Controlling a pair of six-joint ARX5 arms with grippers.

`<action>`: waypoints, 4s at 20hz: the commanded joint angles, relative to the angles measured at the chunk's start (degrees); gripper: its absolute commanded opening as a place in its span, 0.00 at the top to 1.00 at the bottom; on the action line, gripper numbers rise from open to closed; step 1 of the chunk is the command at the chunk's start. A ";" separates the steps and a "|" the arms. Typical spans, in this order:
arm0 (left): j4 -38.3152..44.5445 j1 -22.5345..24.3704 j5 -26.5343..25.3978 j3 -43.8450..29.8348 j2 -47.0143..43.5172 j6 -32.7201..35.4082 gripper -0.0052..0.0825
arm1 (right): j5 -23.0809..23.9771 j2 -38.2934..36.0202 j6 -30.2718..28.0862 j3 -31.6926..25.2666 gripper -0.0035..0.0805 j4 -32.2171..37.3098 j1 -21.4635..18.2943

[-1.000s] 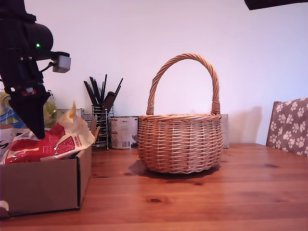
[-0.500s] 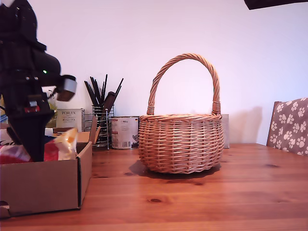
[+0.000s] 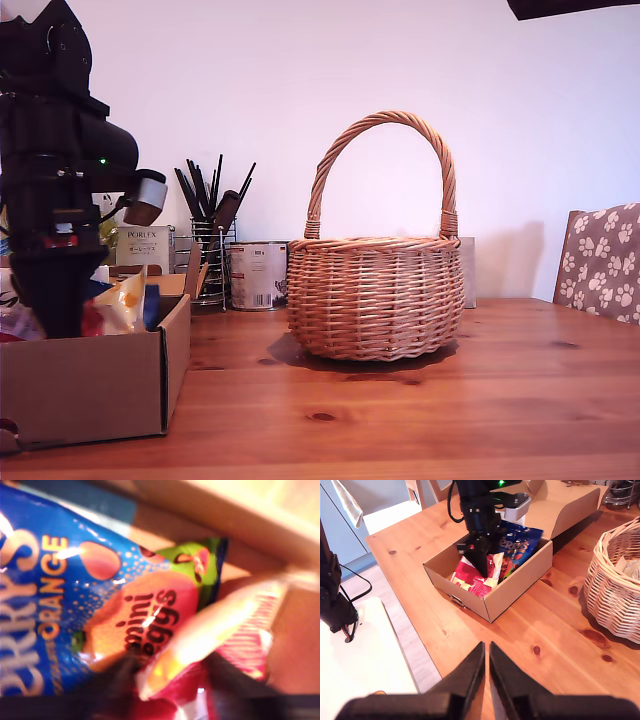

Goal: Move the bags of Easter eggs from the cardboard box on the left into the woven basket on the right side.

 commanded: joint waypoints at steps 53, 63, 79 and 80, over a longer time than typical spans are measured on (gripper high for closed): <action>48.52 -19.04 8.15 15.32 7.56 -23.02 0.77 | 4.50 -0.02 -1.73 0.20 0.97 -0.83 0.09; 57.55 -19.19 -7.41 15.45 7.54 -16.50 0.38 | 4.50 -0.02 -1.73 0.20 0.97 -1.05 0.09; 48.52 -20.85 -6.62 15.45 6.29 -21.11 0.75 | 4.50 -0.02 -1.75 0.20 0.97 -1.20 0.09; 47.50 -20.81 -6.69 15.45 5.16 -21.00 0.81 | 4.50 -0.02 -1.75 0.20 0.97 -1.20 0.09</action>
